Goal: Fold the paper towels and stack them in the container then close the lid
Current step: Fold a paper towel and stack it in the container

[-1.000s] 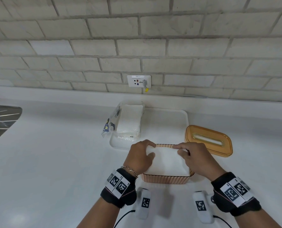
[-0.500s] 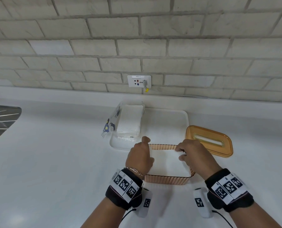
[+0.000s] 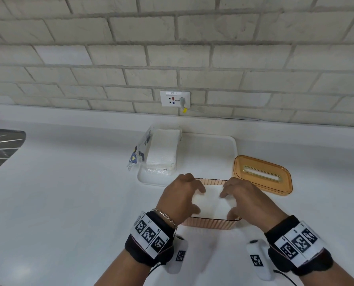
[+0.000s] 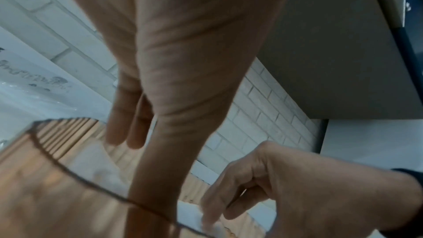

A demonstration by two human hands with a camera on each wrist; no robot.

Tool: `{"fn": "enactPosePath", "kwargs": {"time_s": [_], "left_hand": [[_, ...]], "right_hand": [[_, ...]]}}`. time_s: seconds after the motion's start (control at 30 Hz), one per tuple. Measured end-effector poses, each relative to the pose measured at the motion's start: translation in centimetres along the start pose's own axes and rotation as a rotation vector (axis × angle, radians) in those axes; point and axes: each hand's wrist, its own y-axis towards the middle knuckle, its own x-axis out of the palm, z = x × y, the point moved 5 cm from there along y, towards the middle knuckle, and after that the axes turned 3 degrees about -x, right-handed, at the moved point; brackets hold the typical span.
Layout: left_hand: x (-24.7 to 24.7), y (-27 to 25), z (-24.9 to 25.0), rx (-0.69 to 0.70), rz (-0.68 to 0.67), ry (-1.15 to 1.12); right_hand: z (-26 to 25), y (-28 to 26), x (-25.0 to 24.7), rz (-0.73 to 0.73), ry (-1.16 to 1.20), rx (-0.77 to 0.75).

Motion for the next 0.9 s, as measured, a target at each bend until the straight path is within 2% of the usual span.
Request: {"fn": "enactPosePath", "kwargs": {"time_s": [0.07,0.17,0.53,0.6,0.67,0.73,0.83,0.9], "left_hand": [[0.6,0.6,0.0,0.013,-0.141,0.088],[1.4,1.6,-0.1,0.014,-0.247,0.167],[2.5,2.7,0.2,0.048,-0.31,0.204],[1.7,2.7,0.0,0.06,-0.303,0.149],[-0.6,3.0,-0.6,0.064,-0.229,0.008],[-3.8,3.7,-1.8,0.039,-0.062,-0.17],[-7.4,5.5,-6.0,-0.156,0.266,-0.277],[-7.9,6.9,-9.6,-0.312,0.358,-0.235]], "right_hand": [[-0.6,0.3,0.4,-0.023,-0.083,-0.002],[-1.0,0.8,1.1,-0.014,-0.161,-0.023],[-0.9,1.3,1.5,0.048,-0.176,-0.033],[-0.7,1.3,1.4,0.046,-0.101,-0.042],[0.1,1.1,0.8,0.065,0.078,-0.028],[1.0,1.0,-0.2,0.169,0.228,-0.032],[2.6,0.8,-1.3,0.382,0.26,-0.003],[3.6,0.9,-1.4,0.443,0.309,0.049]]}}
